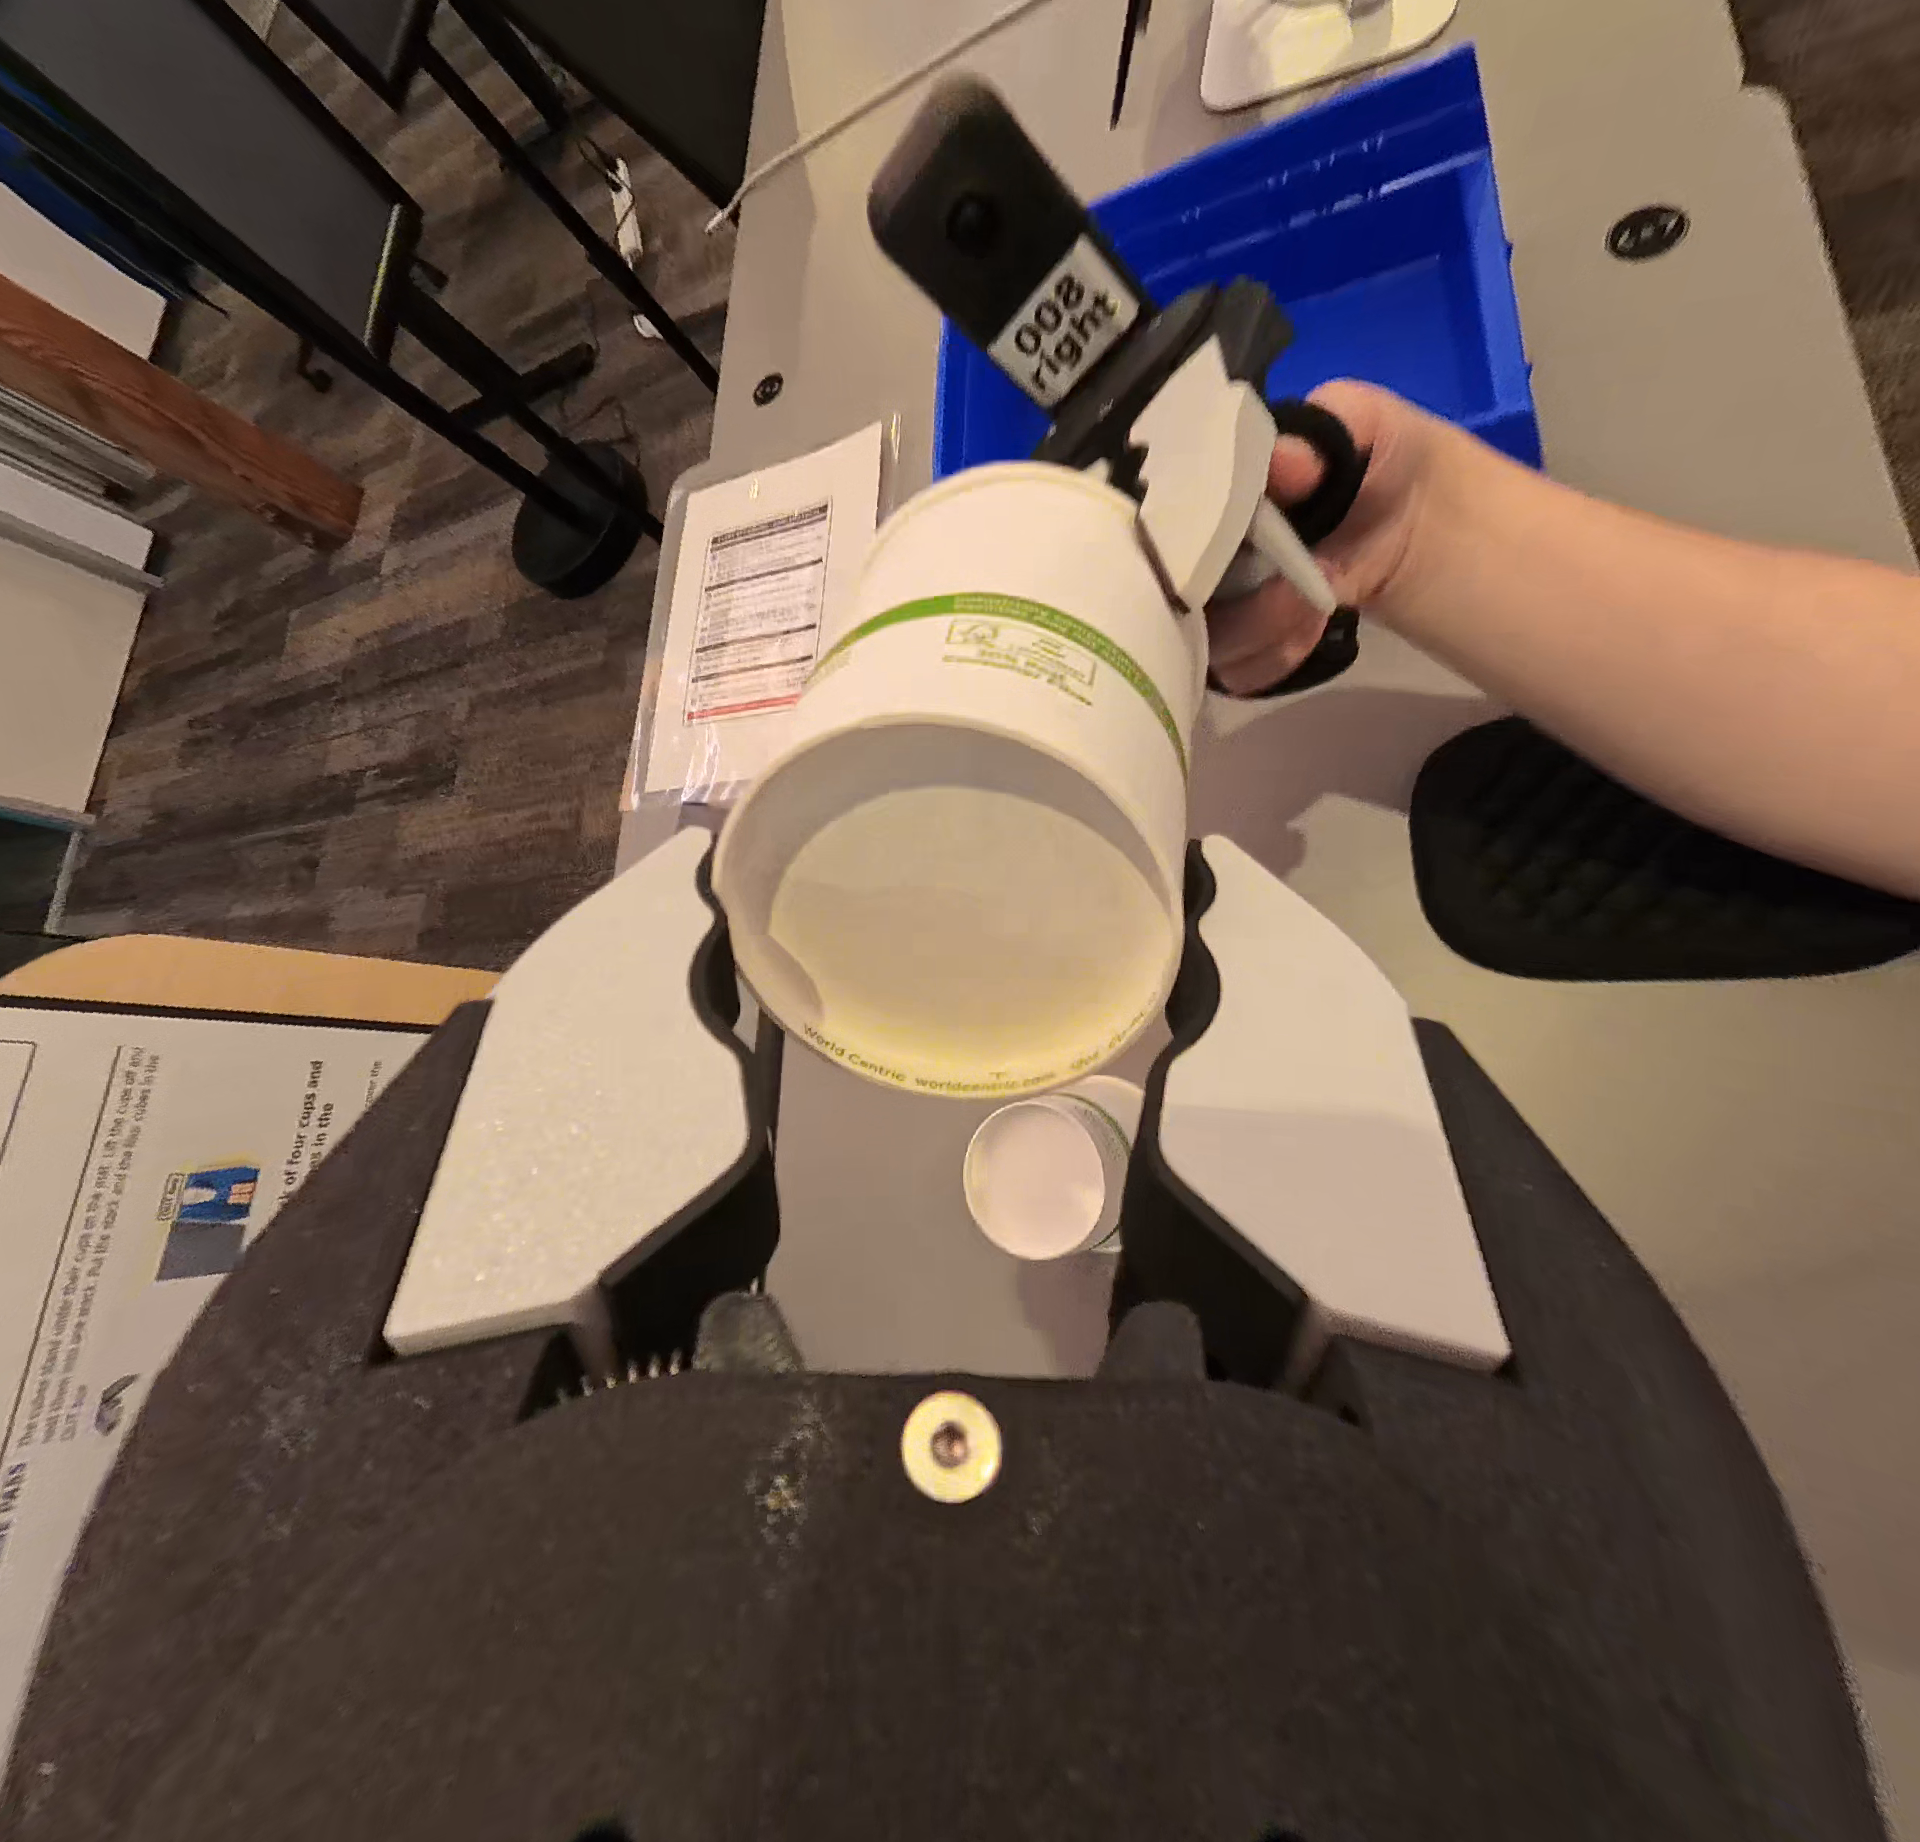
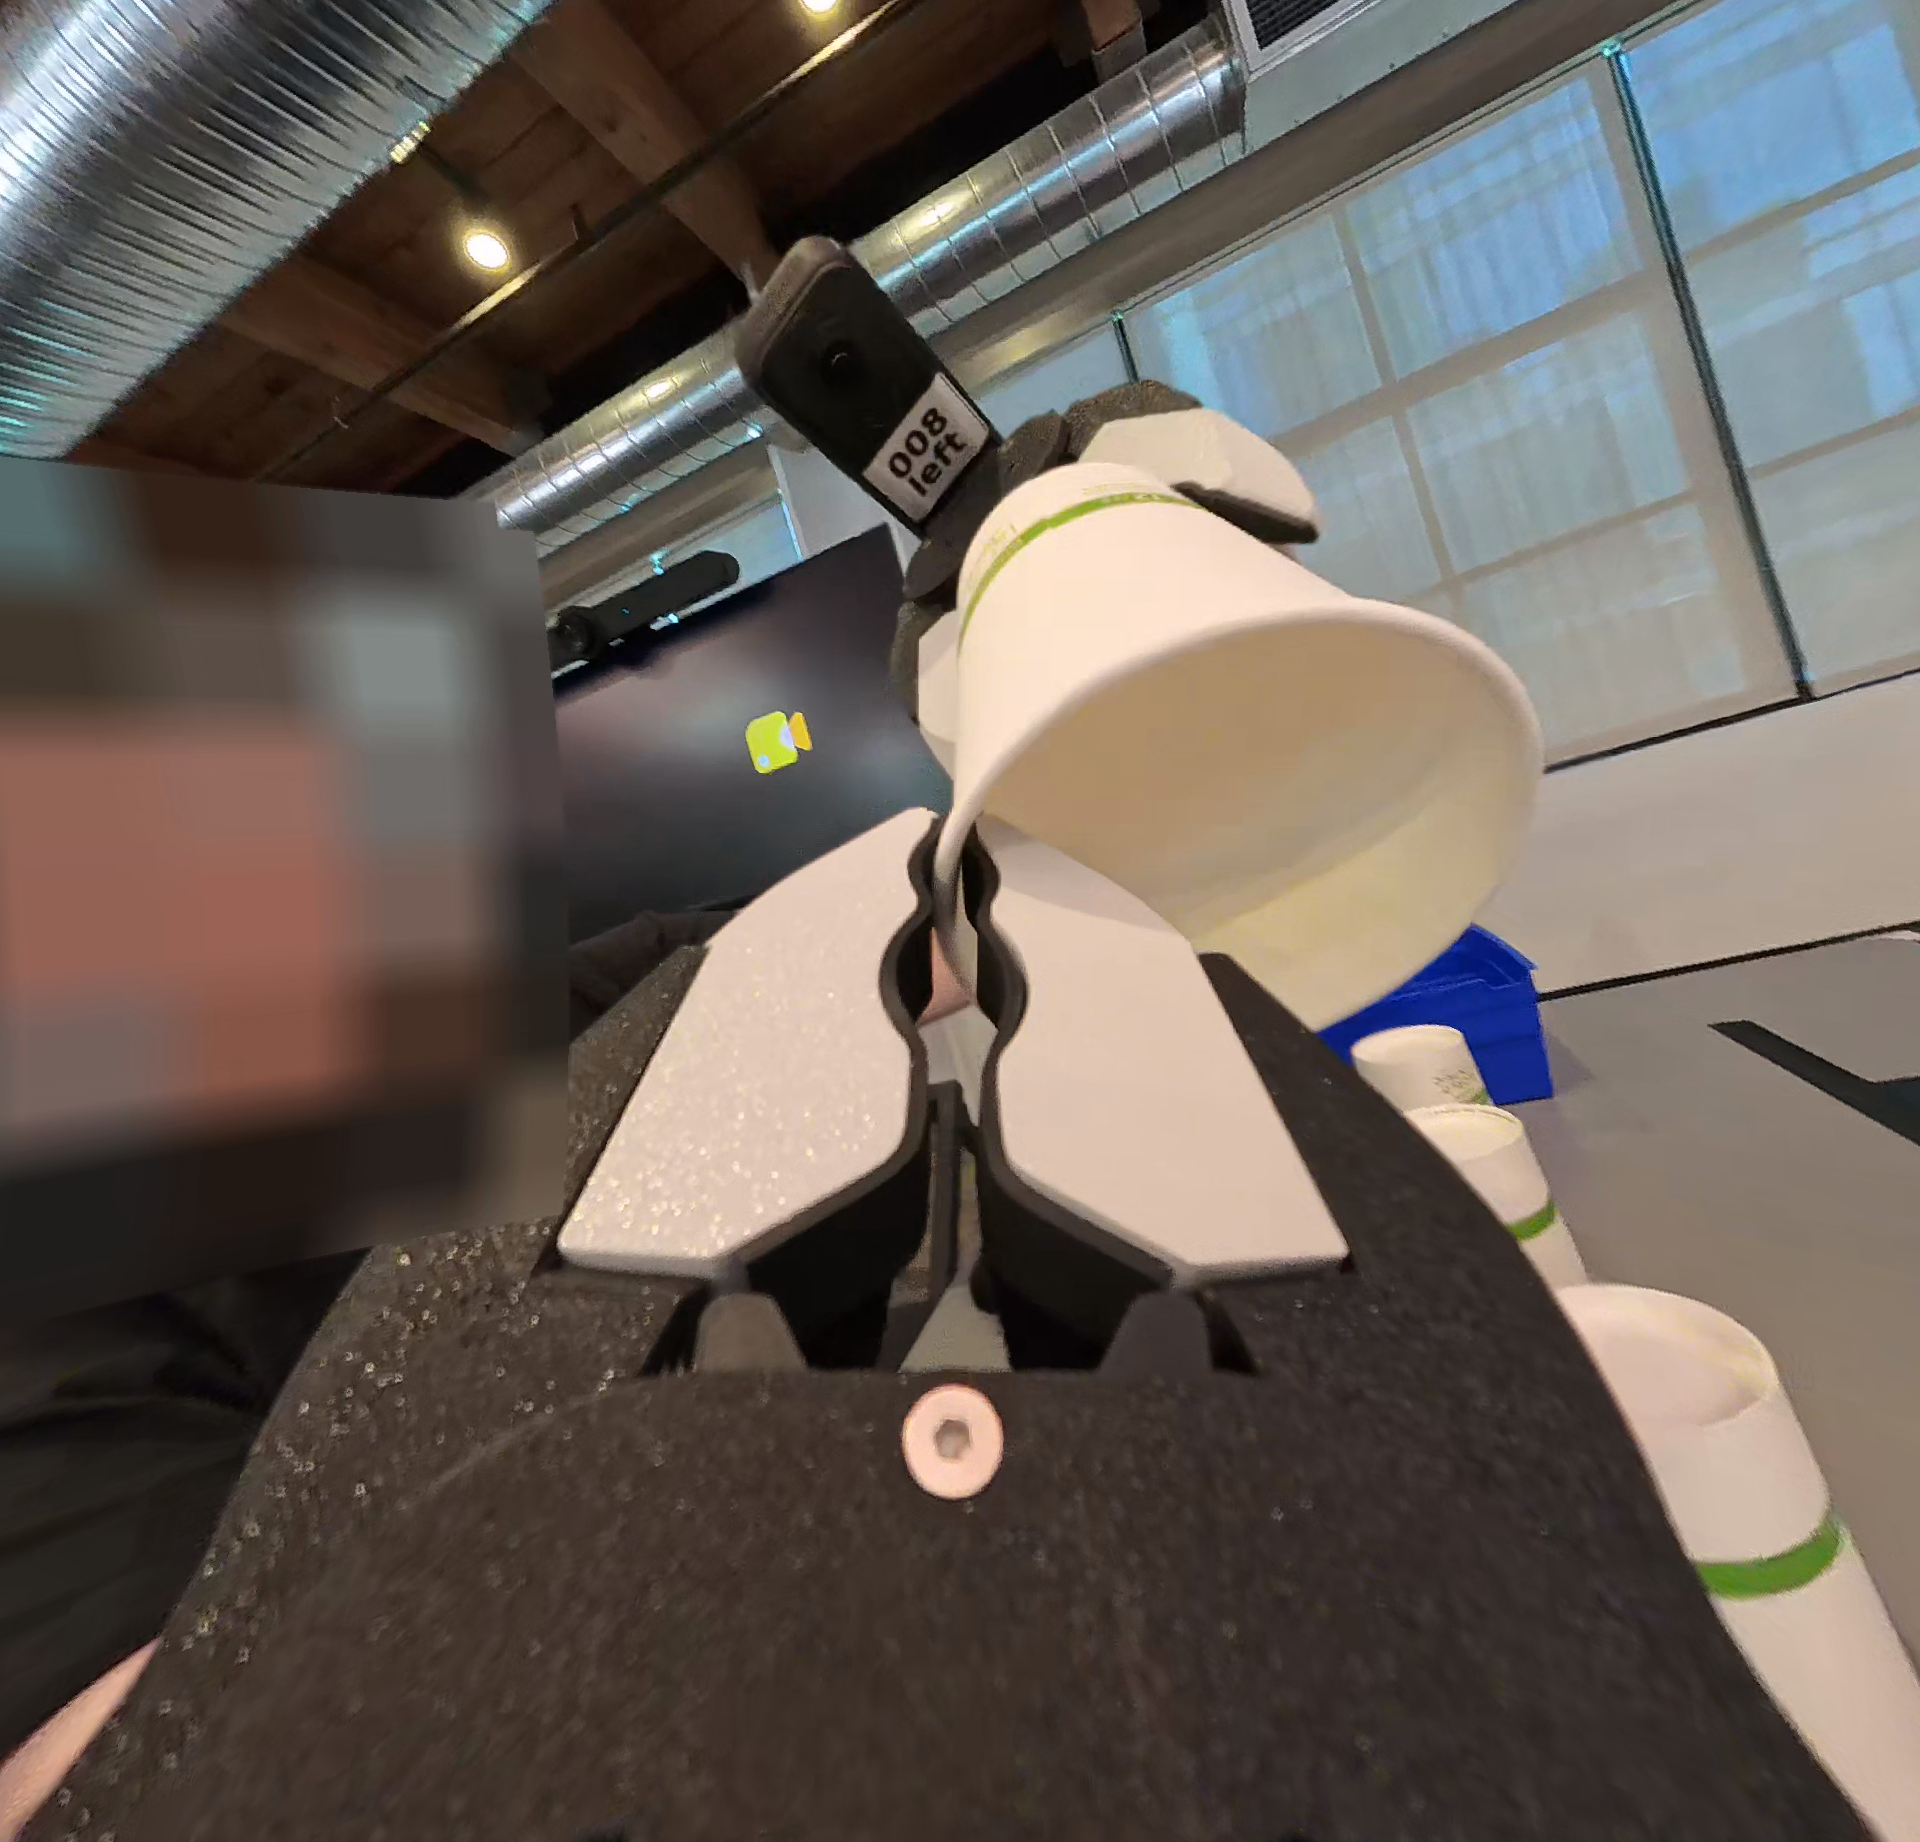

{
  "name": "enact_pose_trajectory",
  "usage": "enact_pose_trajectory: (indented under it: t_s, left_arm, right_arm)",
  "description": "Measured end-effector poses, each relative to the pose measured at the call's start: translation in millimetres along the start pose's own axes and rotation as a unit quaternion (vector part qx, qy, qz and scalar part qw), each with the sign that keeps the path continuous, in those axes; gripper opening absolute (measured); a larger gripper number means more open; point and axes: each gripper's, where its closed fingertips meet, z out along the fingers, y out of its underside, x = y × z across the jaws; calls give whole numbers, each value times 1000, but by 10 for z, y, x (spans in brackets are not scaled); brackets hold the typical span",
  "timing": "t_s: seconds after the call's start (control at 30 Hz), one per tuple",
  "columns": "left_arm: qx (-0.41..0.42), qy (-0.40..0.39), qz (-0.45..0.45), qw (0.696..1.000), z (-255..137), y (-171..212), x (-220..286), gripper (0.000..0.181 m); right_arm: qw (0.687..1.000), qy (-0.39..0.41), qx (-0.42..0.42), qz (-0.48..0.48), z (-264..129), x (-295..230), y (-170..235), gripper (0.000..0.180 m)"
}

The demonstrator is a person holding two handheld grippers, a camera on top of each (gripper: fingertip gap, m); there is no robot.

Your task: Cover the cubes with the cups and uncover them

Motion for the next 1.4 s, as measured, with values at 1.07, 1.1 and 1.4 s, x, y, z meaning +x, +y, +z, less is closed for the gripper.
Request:
enact_pose_trajectory:
  t_s: [1.07, 1.1, 1.4]
  left_arm:
    - [221, -250, -88, 939, -1210, 886, 272, 41]
    - [228, -247, -91, 937, -1246, 902, 284, 40]
    - [178, -196, -150, 953, -1145, 1271, 291, 46]
  right_arm:
    - [696, 505, -509, 27, -1035, -93, 741, 1]
    - [658, 518, -544, 50, -1120, -69, 853, 0]
    - [421, 557, -701, 145, -1633, -26, 1282, 0]
